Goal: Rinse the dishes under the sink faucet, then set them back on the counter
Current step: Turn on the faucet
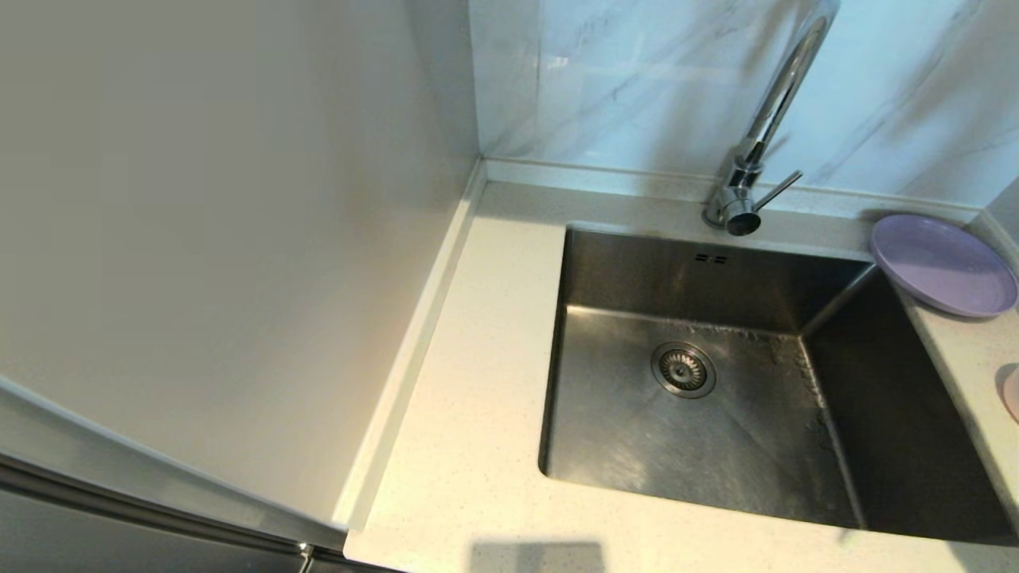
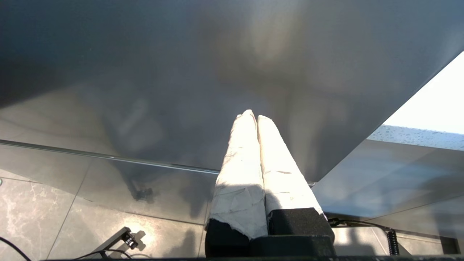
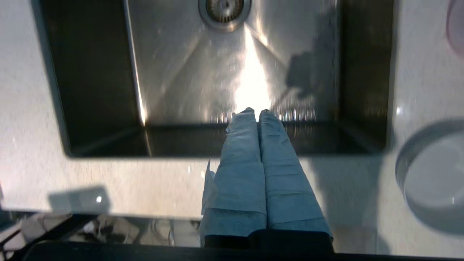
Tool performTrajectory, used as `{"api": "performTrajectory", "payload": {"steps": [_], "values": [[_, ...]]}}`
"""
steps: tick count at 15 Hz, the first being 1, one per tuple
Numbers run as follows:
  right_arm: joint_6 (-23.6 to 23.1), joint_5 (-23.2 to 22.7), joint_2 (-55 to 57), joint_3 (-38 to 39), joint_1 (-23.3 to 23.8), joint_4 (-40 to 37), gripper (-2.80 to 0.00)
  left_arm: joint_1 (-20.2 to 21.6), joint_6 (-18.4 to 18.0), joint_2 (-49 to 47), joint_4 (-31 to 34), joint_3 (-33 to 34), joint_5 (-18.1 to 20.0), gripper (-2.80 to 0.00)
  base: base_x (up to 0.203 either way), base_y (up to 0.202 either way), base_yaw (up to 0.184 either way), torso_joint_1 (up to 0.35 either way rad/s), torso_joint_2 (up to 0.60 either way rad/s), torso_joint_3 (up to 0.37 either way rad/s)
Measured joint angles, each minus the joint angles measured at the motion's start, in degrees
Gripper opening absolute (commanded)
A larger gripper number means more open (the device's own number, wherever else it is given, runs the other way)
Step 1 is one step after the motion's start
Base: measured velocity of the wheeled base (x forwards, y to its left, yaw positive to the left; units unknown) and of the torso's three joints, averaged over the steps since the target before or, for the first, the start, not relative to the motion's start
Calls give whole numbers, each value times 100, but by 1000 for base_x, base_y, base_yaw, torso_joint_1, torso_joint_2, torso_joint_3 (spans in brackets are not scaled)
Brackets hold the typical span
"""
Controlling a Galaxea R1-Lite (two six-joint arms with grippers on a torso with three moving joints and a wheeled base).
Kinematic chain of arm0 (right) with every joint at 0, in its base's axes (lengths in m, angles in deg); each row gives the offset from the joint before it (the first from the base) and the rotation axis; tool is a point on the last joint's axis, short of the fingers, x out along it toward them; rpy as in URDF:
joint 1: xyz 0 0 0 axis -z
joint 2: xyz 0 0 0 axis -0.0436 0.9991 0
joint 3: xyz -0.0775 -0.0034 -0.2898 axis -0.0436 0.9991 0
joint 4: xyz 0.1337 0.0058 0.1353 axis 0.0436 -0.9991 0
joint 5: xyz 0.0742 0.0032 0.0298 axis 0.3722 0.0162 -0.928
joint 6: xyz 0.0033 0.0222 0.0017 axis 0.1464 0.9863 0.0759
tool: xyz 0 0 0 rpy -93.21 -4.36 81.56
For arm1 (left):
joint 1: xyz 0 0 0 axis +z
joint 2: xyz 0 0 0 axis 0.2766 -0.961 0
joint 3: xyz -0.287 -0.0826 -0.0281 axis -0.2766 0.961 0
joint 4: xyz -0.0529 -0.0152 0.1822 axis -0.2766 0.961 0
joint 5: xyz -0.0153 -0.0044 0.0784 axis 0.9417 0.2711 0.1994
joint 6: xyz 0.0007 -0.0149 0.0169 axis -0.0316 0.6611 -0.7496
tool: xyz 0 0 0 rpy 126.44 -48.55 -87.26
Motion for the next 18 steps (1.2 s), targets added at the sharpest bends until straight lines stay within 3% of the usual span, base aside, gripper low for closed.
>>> {"api": "performTrajectory", "payload": {"steps": [6,11,18], "values": [[27,318,132,746,53,1758,-280,0,0,0,0,0,0,-280,0,0,0,0,0,0],[81,529,444,788,52,2147,-280,0,0,0,-2,0,0,-280,0,0,0,0,0,0],[844,216,1439,217,42,3764,-280,0,0,0,-2,0,2,-280,0,0,0,0,0,0]]}}
